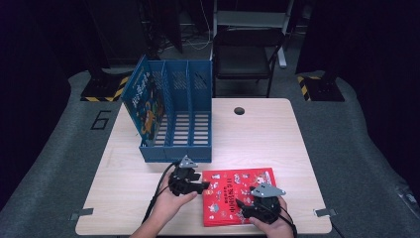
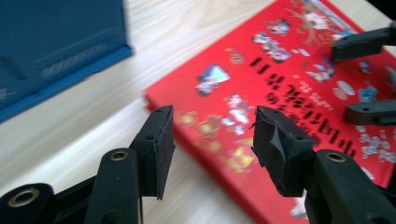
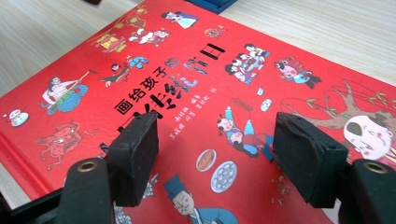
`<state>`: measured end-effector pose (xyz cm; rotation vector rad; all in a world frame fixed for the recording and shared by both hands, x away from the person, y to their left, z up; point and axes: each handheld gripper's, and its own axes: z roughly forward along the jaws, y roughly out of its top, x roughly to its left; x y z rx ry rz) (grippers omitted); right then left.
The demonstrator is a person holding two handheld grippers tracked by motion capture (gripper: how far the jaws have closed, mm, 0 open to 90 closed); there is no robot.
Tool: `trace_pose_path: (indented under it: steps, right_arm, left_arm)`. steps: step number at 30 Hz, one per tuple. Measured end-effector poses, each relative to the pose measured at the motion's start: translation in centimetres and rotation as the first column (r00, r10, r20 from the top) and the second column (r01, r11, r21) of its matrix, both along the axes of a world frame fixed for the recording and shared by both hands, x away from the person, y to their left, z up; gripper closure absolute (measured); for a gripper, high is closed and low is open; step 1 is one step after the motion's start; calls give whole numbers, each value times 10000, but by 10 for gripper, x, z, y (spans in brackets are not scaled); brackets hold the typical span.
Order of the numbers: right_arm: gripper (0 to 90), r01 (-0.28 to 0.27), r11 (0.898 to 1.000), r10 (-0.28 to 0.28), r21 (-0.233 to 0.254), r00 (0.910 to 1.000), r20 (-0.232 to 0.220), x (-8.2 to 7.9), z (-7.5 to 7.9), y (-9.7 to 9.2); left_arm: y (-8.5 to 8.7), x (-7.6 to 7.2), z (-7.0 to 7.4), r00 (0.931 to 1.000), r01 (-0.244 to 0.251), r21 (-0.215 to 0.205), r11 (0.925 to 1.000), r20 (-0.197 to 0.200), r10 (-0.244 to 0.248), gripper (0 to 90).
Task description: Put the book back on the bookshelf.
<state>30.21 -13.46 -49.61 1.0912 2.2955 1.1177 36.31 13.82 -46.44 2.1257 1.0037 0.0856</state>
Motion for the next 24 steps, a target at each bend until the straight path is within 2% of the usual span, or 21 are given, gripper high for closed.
trace_pose_path:
  steps: [3, 7, 11, 12, 15, 16, 17, 18, 20, 24]
  right_arm:
    - [310, 121, 9999, -121, 13, 9999, 39, -1, 0, -1]
    - [310, 180, 9998, -180, -2, 9998, 30, -2, 0, -3]
    - [311, 249, 9997, -249, -36, 9997, 34, -2, 0, -5]
    - [311, 331, 9995, -331, 7, 9994, 46, -2, 0, -6]
    - [314, 308, 9995, -308, -1, 9995, 77, -1, 0, -8]
    - [314, 352, 9994, -352, 48, 9994, 28, -1, -1, -9]
    - [314, 337, 9994, -337, 4, 9994, 58, -1, -1, -9]
    - [314, 386, 9993, -386, 5, 9992, 70, -1, -1, -9]
    - [314, 400, 9992, -399, -61, 9991, 126, -2, -1, -9]
    - [314, 441, 9990, -440, -73, 9989, 145, -2, -1, -8]
  left_arm:
    - [-6, -1, -3, 9992, 314, 219, 9993, 236, -319, 497]
    - [-12, -2, -6, 9986, 508, 420, 9978, 156, -515, 482]
    - [-21, -5, -11, 9964, 775, 670, 9947, 291, -796, 478]
    - [-23, -7, -12, 9969, 728, 583, 9956, 269, -744, 466]
    - [-26, -8, -11, 9964, 700, 931, 9932, 418, -742, 458]
    - [-27, -9, -11, 9967, 664, 907, 9937, 404, -703, 456]
    - [-28, -10, -11, 9953, 743, 1033, 9919, 548, -803, 443]
    - [-29, -12, -12, 9952, 713, 985, 9926, 601, -775, 417]
    - [-31, -15, -13, 9925, 762, 1235, 9894, 853, -871, 387]
    - [-34, -16, -13, 9926, 778, 1304, 9884, 826, -891, 355]
